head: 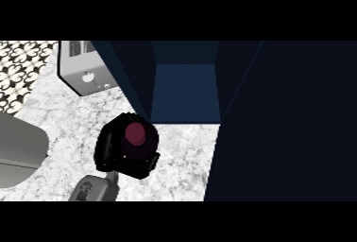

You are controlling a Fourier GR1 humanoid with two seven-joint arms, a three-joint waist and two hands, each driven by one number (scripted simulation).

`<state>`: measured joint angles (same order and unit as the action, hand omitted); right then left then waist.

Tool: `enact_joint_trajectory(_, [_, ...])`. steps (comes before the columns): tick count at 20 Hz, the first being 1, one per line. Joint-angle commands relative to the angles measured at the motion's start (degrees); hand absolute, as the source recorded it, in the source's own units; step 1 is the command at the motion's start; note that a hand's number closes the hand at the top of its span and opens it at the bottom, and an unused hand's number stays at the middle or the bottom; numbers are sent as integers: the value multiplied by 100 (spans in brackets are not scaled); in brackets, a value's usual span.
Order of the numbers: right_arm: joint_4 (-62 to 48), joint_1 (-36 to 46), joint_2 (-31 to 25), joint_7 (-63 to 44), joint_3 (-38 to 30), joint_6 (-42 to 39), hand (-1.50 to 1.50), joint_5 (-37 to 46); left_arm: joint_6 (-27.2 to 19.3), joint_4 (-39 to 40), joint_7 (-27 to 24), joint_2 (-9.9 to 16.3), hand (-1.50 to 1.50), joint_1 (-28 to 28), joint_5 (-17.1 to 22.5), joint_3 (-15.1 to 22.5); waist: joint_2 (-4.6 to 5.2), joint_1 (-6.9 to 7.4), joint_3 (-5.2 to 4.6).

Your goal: Pick up the wine, place it into the cabinet and close the cabinet

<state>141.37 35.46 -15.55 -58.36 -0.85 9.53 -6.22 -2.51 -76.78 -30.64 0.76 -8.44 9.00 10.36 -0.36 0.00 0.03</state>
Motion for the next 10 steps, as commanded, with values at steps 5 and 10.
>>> enact_joint_trajectory(5, [106, -222, 41, -9, -283, -122, -150, -559, -1097, -1283, 1595, -75, 150, -624, 366, 798, 21, -23, -1])
enact_joint_trajectory(10, [488, -420, -21, -124, -511, -234, -150, -851, -1885, -1413, 2400, -76, 150, -1292, 193, 914, 17, -51, 1])
